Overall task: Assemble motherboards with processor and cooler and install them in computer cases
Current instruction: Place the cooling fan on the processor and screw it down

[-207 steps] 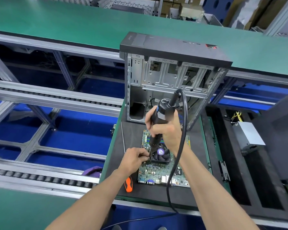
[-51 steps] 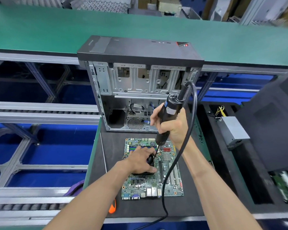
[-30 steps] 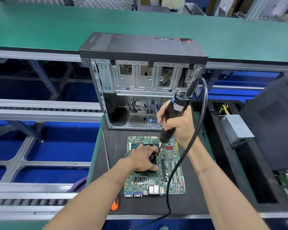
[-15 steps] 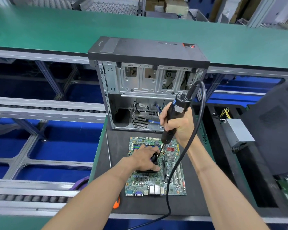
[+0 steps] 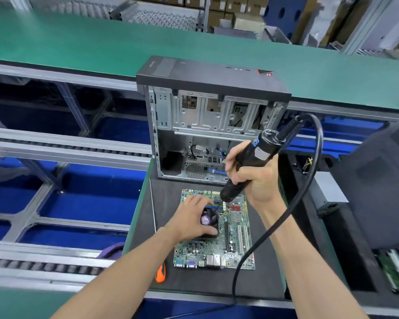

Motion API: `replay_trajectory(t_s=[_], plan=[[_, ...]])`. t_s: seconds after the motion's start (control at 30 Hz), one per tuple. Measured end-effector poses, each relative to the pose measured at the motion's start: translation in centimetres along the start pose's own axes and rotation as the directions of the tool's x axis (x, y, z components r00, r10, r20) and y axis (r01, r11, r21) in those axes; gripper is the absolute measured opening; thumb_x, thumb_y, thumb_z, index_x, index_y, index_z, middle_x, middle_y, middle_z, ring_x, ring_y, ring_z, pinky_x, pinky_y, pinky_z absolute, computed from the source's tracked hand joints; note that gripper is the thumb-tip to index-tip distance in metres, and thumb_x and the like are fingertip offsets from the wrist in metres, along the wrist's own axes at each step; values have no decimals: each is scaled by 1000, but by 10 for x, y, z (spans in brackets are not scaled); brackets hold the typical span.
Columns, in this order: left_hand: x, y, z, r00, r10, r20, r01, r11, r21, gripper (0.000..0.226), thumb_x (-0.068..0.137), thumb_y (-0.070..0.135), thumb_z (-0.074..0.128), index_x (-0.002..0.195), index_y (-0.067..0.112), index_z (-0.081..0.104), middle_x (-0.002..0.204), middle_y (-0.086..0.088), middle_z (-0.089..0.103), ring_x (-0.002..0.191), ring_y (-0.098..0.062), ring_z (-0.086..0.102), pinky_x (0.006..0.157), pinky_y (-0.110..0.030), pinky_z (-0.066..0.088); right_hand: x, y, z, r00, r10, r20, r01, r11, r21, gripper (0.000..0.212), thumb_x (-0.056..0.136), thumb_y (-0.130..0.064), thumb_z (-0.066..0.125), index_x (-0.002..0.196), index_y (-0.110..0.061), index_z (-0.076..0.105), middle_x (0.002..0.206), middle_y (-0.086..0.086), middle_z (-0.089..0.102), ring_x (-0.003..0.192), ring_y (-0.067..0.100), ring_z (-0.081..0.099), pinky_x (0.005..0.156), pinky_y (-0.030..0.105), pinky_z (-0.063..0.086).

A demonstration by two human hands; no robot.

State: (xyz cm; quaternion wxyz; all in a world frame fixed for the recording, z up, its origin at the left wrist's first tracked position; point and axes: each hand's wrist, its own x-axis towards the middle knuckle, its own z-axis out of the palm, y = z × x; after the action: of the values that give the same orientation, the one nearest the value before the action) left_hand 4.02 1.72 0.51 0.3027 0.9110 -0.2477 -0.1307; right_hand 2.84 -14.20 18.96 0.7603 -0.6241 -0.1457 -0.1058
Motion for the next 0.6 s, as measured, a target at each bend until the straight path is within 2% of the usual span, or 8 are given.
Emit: replay_trajectory(t_s=[0.07,0.1,0.17,0.23,0.33,0.4,0.47,0.6], plan=[[-22,-12,3,977,-8,-212,-13,995,-98,43,74,53,68,108,37,47,114,15,46,107,-11,36,90,-33,32,-3,4,10,1000,10,-2,-10,1000,16,33,40,1,56,71,-4,66,61,19,58,53,26,48,52,27,37],[-33,-19,3,963,-25,-267,-13,990,-139,34,75,40,66,101,37,46,107,16,45,100,-11,39,86,-31,33,-4,6,15,1000,18,1,-18,1000,24,33,40,1,55,71,-5,66,61,17,58,53,26,47,52,26,37],[-54,-29,6,958,-78,-274,11,971,-237,33,71,13,61,93,34,47,97,18,47,88,-6,45,77,-25,37,-6,10,24,999,34,15,-35,999,38,33,40,2,55,71,-4,66,59,15,58,51,25,46,51,25,36],[-68,-35,8,959,-173,-225,90,937,-337,38,74,1,61,90,35,53,92,17,56,82,-5,55,72,-15,41,-8,14,34,998,46,34,-48,997,54,31,41,-2,56,71,-1,64,58,14,57,50,23,44,50,25,35],[-73,-35,11,952,-271,-141,195,893,-405,28,82,9,74,93,32,63,92,15,67,83,-1,63,76,-11,47,-11,20,45,997,70,35,-71,997,34,31,41,3,53,70,0,62,58,13,56,51,22,45,50,24,35],[-71,-35,14,949,-293,-114,217,873,-438,21,82,13,78,95,27,69,91,14,71,83,1,66,78,-15,51,-14,23,50,996,82,44,-82,997,3,31,42,9,50,70,2,60,58,11,57,52,21,46,52,24,35],[-69,-35,15,940,-319,-121,236,864,-445,16,82,14,79,95,23,74,88,11,73,81,0,68,79,-20,54,-17,27,54,995,89,46,-88,996,-23,31,42,11,49,71,6,59,58,12,57,52,22,46,52,25,36],[-67,-34,16,929,-333,-161,226,856,-466,11,82,14,80,89,22,77,82,17,74,77,2,68,76,-16,54,-19,29,55,995,93,36,-92,995,-26,32,42,12,50,73,10,58,59,14,56,52,22,47,52,24,36]])
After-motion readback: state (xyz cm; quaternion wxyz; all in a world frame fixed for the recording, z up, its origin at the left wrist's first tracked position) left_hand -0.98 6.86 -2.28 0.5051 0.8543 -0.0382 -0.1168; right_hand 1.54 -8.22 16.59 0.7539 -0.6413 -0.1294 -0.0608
